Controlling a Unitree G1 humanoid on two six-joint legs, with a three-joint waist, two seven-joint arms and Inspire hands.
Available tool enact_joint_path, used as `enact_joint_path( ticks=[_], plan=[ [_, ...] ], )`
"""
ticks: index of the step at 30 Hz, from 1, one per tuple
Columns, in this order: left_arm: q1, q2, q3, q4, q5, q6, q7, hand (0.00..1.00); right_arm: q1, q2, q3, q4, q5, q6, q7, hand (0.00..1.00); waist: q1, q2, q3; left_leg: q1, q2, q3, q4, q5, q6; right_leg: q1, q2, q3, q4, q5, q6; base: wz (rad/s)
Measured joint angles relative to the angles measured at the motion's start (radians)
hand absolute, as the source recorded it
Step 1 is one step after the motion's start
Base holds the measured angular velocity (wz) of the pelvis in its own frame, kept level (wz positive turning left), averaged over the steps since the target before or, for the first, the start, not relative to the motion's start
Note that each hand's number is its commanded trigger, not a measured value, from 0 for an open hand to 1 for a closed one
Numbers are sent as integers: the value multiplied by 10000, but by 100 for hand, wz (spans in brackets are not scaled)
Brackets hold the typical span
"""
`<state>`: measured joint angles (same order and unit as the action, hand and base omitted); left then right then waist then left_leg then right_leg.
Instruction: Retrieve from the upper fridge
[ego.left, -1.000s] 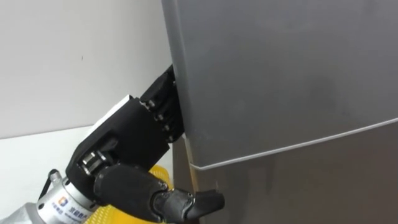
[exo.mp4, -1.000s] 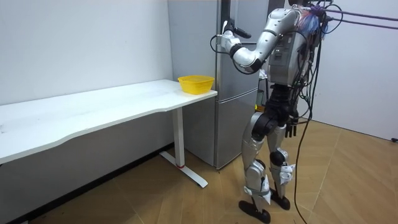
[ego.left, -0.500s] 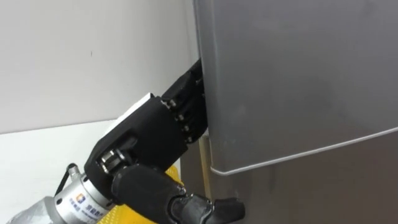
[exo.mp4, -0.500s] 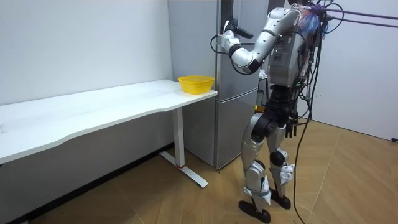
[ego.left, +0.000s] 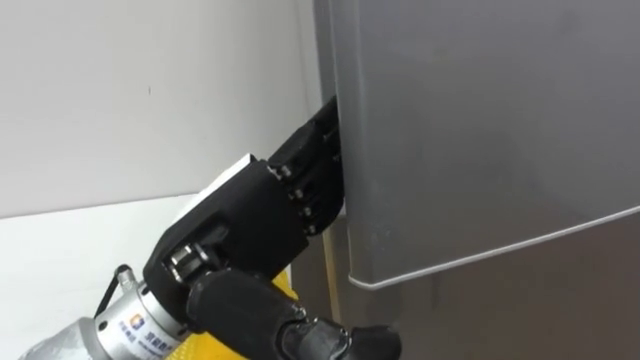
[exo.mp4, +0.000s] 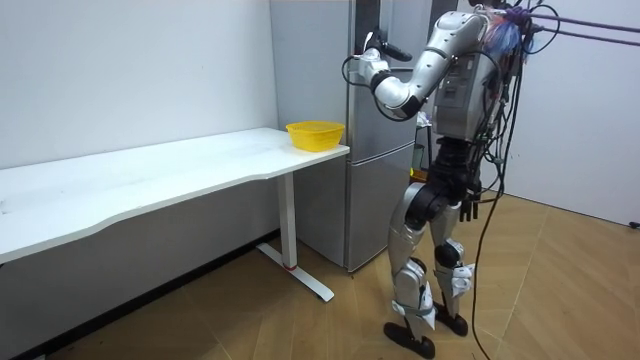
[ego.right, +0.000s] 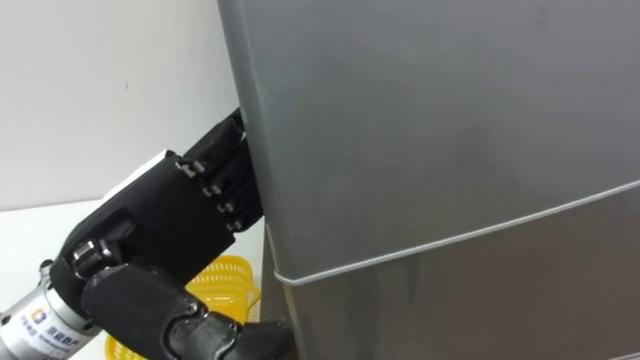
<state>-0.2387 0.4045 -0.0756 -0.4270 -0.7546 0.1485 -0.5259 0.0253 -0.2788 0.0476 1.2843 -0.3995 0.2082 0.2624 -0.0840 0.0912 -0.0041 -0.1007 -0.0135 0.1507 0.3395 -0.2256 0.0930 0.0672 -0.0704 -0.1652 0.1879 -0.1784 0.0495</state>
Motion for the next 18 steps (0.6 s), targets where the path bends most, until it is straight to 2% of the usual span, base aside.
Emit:
enact_joint_path(
  ticks=[12,18],
  plan=[
    [0,-36,-258,-79,0,0,-297,0,25,-1,49,-1,-17,-106,10,0,3,24,-24,-20,0,11,50,65,112,-6,-10,11,-7,167,53,0],
    [1,-58,-614,-301,-1,1,-464,0,36,-2,69,1,-13,-107,-14,0,53,48,-41,-8,-1,24,49,111,183,-6,-15,15,-5,279,75,0]
  ],
)
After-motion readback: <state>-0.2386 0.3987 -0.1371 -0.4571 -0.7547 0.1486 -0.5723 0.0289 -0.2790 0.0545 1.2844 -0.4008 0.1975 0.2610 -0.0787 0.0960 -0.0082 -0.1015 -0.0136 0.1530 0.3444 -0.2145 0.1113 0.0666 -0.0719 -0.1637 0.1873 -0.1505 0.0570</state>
